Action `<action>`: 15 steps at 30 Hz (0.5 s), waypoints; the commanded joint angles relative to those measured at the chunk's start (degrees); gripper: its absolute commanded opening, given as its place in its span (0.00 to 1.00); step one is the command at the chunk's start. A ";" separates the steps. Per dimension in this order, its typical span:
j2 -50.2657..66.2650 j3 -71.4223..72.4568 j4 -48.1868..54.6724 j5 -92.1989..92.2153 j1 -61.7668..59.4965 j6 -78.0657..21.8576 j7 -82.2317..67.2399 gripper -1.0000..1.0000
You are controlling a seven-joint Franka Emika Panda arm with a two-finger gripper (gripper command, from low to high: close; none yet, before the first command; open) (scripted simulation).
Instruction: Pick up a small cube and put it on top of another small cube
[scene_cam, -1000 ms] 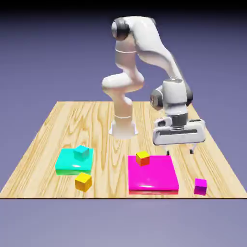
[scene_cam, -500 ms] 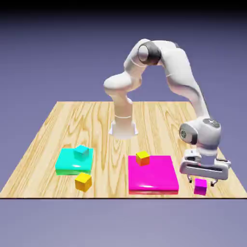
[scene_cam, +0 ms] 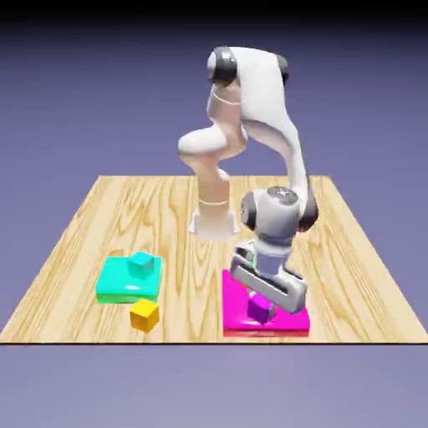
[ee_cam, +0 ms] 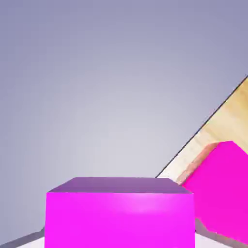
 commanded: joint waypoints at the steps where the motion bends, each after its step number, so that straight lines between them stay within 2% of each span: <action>1: -0.98 -2.09 -1.21 0.37 -1.32 -0.21 1.34 0.00; 7: -5.95 -12.60 -7.32 2.37 -8.03 -1.02 7.98 0.00; 13: 4.31 -2.34 -6.17 12.90 -16.95 7.19 0.67 0.00; 14: 4.32 -2.34 -6.17 12.90 -16.96 7.19 0.67 1.00; 15: 4.32 -2.34 -6.17 12.90 -16.96 7.19 0.67 1.00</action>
